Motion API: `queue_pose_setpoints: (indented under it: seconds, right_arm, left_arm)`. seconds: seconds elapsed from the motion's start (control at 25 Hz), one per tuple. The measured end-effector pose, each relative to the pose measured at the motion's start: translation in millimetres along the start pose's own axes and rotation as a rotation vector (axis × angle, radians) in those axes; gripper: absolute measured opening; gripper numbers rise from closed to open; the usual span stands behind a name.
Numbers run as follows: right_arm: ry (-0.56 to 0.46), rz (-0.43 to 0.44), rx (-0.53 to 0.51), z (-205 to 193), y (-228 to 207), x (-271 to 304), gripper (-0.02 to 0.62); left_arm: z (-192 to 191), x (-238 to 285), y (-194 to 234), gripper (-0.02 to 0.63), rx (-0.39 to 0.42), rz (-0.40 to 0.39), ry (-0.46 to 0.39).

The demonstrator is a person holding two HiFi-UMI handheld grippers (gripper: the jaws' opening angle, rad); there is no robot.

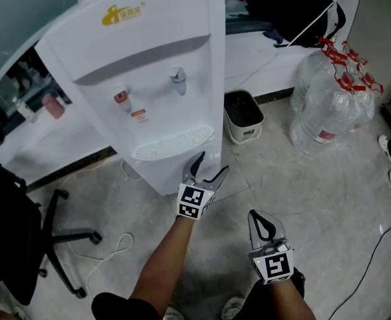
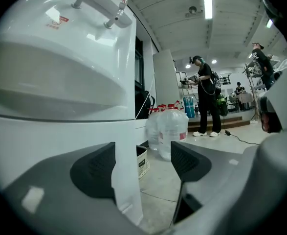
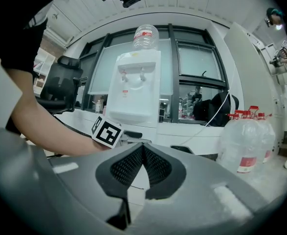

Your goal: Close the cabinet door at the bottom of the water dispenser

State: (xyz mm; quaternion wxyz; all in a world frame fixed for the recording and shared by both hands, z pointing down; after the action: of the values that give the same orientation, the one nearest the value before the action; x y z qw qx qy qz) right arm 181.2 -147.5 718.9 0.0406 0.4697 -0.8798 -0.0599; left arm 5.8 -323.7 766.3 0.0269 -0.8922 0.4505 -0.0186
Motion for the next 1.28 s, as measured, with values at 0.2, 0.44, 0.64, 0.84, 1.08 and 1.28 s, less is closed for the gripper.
queue_pose_setpoints:
  seconds: [0.2,0.44,0.64,0.84,1.08,1.28]
  right_arm:
    - [0.001,0.004,-0.017,-1,-1,0,0.003]
    - [-0.012,0.000,0.023,3,2,6,0.003]
    - [-0.018,0.024,-0.037,10,14,14,0.003]
    - [-0.066,0.039,-0.050,19,25,20,0.003]
    - [-0.108,0.064,-0.010,25,46,24,0.003]
    - [-0.116,0.066,0.038,34,56,30,0.003]
  left_arm:
    - [6,0,-2,0.390,0.013,-0.013,0.007]
    - [24,-18,-17,0.393,0.042,-0.016,-0.031]
    - [41,-53,-32,0.385,0.063,-0.037,-0.057]
    - [55,-88,-52,0.336,0.073,-0.060,-0.060]
    - [67,-139,-52,0.159,0.064,0.037,-0.092]
    - [68,-169,-44,0.015,0.048,0.121,-0.095]
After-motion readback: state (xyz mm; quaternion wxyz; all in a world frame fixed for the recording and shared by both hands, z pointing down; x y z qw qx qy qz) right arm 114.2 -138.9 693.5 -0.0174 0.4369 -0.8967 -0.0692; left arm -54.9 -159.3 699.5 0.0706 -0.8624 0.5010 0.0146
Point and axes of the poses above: the fingertips, and each gripper's own axes: x forward along the fingers, y to its left, z out of its top, the point moved 8 cm from there along -x, backward along the fingers, and after that the axes turned 5 degrees about -y, right-handed, at the moved point
